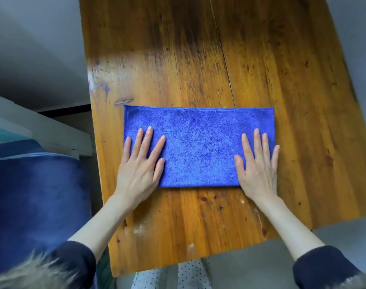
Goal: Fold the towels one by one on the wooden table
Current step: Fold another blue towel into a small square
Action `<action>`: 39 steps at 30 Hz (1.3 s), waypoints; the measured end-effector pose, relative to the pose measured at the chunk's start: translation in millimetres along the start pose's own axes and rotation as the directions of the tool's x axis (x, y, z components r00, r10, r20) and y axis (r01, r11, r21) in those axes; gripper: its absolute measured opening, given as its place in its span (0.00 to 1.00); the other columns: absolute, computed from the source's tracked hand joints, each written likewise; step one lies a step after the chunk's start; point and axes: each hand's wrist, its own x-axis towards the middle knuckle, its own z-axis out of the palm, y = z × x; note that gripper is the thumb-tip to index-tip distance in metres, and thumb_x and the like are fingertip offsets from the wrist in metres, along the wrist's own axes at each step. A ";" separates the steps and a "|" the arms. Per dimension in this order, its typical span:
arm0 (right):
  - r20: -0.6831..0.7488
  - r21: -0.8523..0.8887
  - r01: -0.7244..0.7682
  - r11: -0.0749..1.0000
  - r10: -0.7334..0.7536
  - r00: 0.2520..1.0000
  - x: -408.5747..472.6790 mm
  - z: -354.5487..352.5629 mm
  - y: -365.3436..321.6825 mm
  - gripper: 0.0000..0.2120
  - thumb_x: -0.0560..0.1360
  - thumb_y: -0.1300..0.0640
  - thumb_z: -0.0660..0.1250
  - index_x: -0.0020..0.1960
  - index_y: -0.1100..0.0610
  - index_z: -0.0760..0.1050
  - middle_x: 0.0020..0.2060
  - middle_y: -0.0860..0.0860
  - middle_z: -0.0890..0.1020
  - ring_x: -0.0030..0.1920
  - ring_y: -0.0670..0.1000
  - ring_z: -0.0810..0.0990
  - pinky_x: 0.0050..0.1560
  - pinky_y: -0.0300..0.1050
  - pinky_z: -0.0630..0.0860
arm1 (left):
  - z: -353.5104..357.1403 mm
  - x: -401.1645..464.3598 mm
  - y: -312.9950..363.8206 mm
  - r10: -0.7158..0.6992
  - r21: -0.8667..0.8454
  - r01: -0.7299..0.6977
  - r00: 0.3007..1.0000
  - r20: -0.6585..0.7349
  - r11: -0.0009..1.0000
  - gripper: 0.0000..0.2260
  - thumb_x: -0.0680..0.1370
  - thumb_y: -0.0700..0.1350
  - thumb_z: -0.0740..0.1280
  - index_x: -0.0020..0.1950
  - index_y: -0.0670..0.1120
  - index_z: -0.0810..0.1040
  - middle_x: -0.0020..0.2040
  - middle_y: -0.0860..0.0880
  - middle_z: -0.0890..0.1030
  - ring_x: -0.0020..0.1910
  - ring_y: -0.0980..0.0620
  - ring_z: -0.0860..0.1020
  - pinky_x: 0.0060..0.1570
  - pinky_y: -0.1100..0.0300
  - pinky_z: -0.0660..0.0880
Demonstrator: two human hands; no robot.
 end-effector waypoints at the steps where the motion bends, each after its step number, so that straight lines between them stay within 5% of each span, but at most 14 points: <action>1: -0.006 0.000 -0.002 1.000 0.002 1.000 -1.2 -2.0 -5.6 0.28 0.77 0.45 0.46 0.75 0.54 0.54 0.75 0.57 0.54 0.75 0.55 0.47 0.72 0.63 0.43 | -2.7 -2.0 0.1 -0.014 -0.061 0.013 0.999 -0.028 0.998 0.22 0.80 0.49 0.52 0.73 0.45 0.64 0.74 0.40 0.60 0.74 0.39 0.58 0.72 0.44 0.54; 6: -0.014 0.007 0.207 0.978 -0.207 0.978 -24.9 -3.1 -58.7 0.26 0.77 0.46 0.52 0.73 0.54 0.62 0.73 0.56 0.61 0.74 0.58 0.57 0.70 0.66 0.50 | -12.5 -32.4 -9.0 -0.324 -0.285 0.258 0.920 -0.219 0.923 0.15 0.75 0.35 0.64 0.62 0.35 0.72 0.60 0.34 0.72 0.60 0.35 0.70 0.62 0.49 0.65; 9: 0.038 0.014 0.251 0.968 -0.251 0.967 -43.1 6.2 -85.8 0.25 0.77 0.46 0.52 0.72 0.53 0.65 0.72 0.56 0.63 0.73 0.59 0.59 0.69 0.68 0.53 | -15.7 -50.0 -13.1 -0.584 -0.367 0.521 0.807 -0.082 0.771 0.15 0.75 0.42 0.68 0.57 0.35 0.73 0.54 0.35 0.72 0.53 0.37 0.69 0.56 0.51 0.64; 11: 0.082 0.001 0.233 0.972 -0.233 0.969 -52.4 13.1 -93.3 0.25 0.77 0.46 0.51 0.72 0.53 0.64 0.73 0.55 0.62 0.73 0.59 0.58 0.69 0.68 0.55 | -15.4 -56.6 -13.1 -0.639 -0.371 0.594 0.769 0.001 0.714 0.15 0.75 0.46 0.68 0.55 0.36 0.75 0.53 0.37 0.72 0.52 0.38 0.68 0.55 0.51 0.65; 18: 0.133 -0.068 0.181 0.981 -0.170 0.976 -59.1 20.1 -104.0 0.26 0.78 0.45 0.48 0.73 0.53 0.60 0.73 0.56 0.61 0.73 0.59 0.55 0.69 0.68 0.54 | -20.1 -53.1 -9.6 -0.696 -0.384 0.675 0.710 0.106 0.630 0.12 0.76 0.51 0.65 0.46 0.41 0.78 0.52 0.42 0.71 0.54 0.43 0.68 0.49 0.49 0.72; 22: 0.145 -0.056 0.140 0.989 -0.131 0.981 -64.4 18.6 -120.2 0.26 0.78 0.47 0.55 0.73 0.54 0.60 0.74 0.57 0.60 0.74 0.60 0.54 0.69 0.68 0.53 | -31.5 -47.2 -27.2 -0.672 -0.429 0.650 0.730 0.125 0.627 0.11 0.77 0.50 0.63 0.44 0.43 0.76 0.45 0.47 0.74 0.46 0.46 0.71 0.42 0.55 0.67; 24: 0.137 -0.004 0.112 0.994 -0.111 0.984 -66.9 18.3 -137.8 0.25 0.77 0.49 0.58 0.73 0.54 0.62 0.73 0.57 0.61 0.73 0.60 0.55 0.68 0.68 0.53 | -39.8 -41.6 -43.3 -0.689 -0.534 0.644 0.710 0.148 0.548 0.09 0.77 0.49 0.63 0.43 0.44 0.75 0.39 0.49 0.77 0.41 0.47 0.72 0.40 0.58 0.64; 27: 0.136 0.079 0.091 0.993 -0.101 0.986 -66.8 17.2 -162.3 0.23 0.78 0.50 0.58 0.73 0.53 0.63 0.74 0.55 0.60 0.74 0.59 0.55 0.70 0.65 0.51 | -51.3 -32.8 -69.6 -0.721 -0.674 0.653 0.644 0.255 0.346 0.06 0.76 0.47 0.66 0.45 0.45 0.76 0.34 0.51 0.80 0.41 0.48 0.79 0.45 0.56 0.73; 29: 0.127 0.108 0.078 0.991 -0.091 0.988 -64.7 15.0 -169.3 0.23 0.78 0.52 0.60 0.72 0.53 0.63 0.74 0.55 0.61 0.74 0.58 0.56 0.70 0.64 0.50 | -56.6 -29.6 -83.6 -0.708 -0.711 0.664 0.616 0.345 0.231 0.08 0.75 0.45 0.68 0.51 0.42 0.79 0.37 0.50 0.81 0.43 0.48 0.80 0.51 0.52 0.76; 32: 0.126 0.110 0.025 0.994 -0.039 0.991 -64.1 12.2 -164.1 0.23 0.78 0.53 0.60 0.73 0.53 0.62 0.74 0.54 0.59 0.75 0.56 0.54 0.71 0.63 0.48 | -61.5 -30.4 -92.8 -0.571 -0.718 0.686 0.638 0.517 0.117 0.12 0.75 0.41 0.69 0.58 0.39 0.79 0.42 0.49 0.81 0.39 0.56 0.76 0.42 0.62 0.73; 39: 0.128 0.071 -0.048 0.996 0.038 0.991 -80.3 9.1 -132.7 0.23 0.77 0.55 0.61 0.72 0.52 0.63 0.74 0.55 0.60 0.75 0.56 0.55 0.71 0.63 0.50 | -77.0 -36.8 -78.2 -0.490 -0.745 0.656 0.693 0.529 0.122 0.11 0.76 0.40 0.66 0.58 0.41 0.79 0.50 0.47 0.82 0.43 0.54 0.77 0.41 0.62 0.71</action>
